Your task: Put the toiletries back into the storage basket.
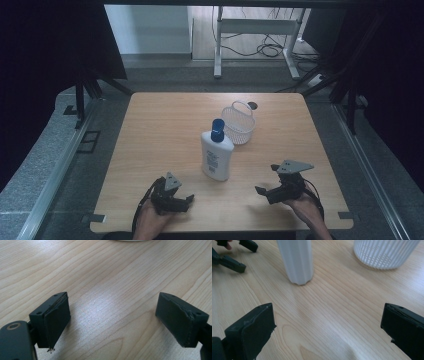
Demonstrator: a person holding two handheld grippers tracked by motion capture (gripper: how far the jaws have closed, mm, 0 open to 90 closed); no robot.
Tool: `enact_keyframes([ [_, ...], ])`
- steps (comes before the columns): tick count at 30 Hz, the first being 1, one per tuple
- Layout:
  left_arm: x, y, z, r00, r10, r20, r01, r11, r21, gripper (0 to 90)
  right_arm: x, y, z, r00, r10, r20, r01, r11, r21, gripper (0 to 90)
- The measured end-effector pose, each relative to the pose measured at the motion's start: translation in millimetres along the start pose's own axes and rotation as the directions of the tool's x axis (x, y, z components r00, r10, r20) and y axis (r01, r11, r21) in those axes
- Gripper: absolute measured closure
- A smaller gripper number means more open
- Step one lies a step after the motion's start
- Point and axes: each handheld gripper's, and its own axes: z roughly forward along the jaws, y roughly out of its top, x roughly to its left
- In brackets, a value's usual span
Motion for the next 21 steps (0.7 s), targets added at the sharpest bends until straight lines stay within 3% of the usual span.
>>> enact_keyframes([
  [8, 0.2, 0.0, 0.1, 1.0000, 0.002, -0.001, -0.002, 1.0000, -0.001, 11.9, 4.4, 19.7, 5.1, 0.9989, -0.001, -0.046, 0.001, 1.000, -0.014, 0.8],
  [21, 0.2, 0.1, 0.2, 1.0000, 0.003, -0.002, -0.003, 1.0000, -0.002, 11.9, 12.2, 52.9, 17.4, 0.9967, -0.017, -0.079, 0.014, 0.999, -0.039, 3.2],
])
